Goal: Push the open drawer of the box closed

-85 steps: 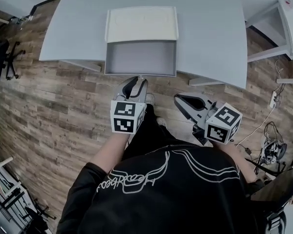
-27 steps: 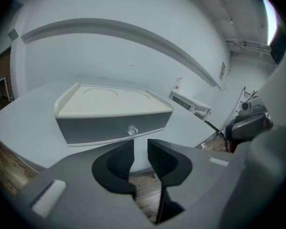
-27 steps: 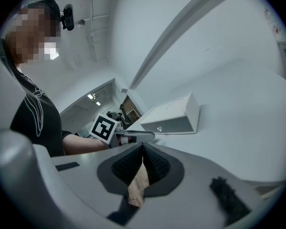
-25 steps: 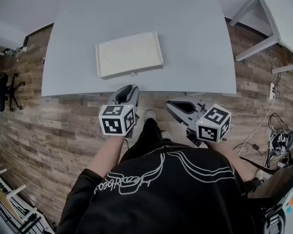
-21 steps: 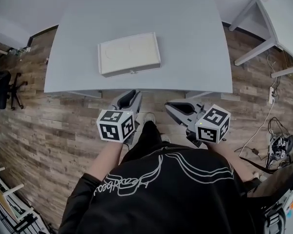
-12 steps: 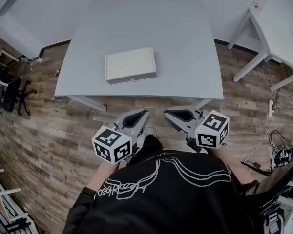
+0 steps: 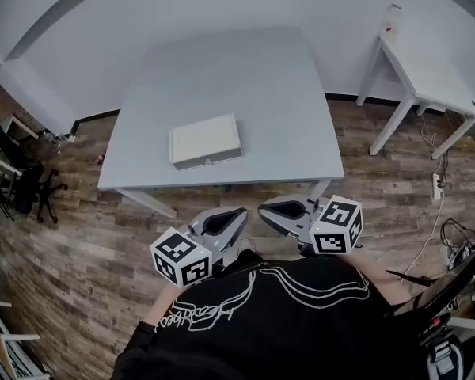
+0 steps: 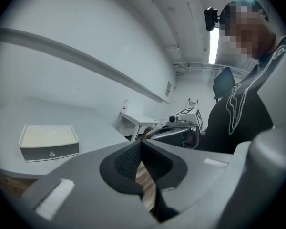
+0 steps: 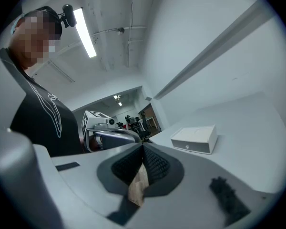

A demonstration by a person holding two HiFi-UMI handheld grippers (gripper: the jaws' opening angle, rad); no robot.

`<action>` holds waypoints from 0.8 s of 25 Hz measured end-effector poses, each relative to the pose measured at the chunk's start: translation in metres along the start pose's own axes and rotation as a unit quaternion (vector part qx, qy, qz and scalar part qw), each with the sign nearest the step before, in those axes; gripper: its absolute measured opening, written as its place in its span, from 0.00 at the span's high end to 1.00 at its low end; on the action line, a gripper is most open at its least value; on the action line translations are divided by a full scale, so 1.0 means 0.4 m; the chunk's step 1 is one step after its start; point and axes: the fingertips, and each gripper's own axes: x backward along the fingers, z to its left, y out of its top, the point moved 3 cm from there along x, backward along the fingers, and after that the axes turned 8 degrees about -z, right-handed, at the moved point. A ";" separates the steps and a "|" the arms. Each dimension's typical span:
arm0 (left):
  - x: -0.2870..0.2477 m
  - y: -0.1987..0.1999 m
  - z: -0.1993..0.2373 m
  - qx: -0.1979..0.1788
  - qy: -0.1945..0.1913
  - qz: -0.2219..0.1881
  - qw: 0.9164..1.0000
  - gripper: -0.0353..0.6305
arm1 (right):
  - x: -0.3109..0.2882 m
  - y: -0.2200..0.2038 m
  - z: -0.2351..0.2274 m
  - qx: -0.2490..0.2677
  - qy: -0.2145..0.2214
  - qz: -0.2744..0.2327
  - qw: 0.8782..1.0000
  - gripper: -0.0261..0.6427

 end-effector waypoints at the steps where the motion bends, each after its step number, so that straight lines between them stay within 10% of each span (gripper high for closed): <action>1: -0.003 0.002 -0.006 -0.001 -0.003 0.001 1.000 0.94 | 0.005 0.002 0.003 0.001 0.000 -0.001 1.000 0.95; 20: -0.014 0.020 -0.011 -0.011 0.000 0.000 1.000 0.94 | 0.023 0.003 0.007 0.006 -0.002 0.002 1.000 0.95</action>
